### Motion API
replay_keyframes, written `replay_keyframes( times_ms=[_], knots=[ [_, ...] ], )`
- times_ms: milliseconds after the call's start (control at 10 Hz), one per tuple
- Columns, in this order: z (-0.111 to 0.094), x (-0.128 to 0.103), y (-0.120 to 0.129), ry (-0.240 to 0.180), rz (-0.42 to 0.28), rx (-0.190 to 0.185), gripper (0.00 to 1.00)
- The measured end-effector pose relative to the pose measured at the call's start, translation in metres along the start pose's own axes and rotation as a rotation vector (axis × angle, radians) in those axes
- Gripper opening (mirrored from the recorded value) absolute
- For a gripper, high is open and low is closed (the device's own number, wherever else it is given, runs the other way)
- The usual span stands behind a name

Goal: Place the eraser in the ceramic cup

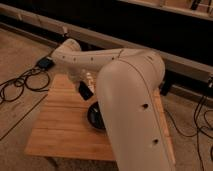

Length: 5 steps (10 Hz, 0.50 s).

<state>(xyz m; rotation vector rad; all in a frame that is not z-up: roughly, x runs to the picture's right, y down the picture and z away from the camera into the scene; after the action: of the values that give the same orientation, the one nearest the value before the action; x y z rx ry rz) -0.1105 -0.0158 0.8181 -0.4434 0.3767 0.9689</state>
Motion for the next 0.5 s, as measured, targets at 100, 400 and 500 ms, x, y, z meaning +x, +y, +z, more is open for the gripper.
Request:
replay_keyframes(
  times_ms=[100,400,500],
  knots=[
    [-0.005,0.007,-0.025,-0.013,0.077,0.007,0.16],
    [-0.011,0.030,-0.070,-0.037,0.218,0.030,0.16],
    [-0.014,0.043,-0.085,-0.043,0.263,0.040,0.16]
  ],
)
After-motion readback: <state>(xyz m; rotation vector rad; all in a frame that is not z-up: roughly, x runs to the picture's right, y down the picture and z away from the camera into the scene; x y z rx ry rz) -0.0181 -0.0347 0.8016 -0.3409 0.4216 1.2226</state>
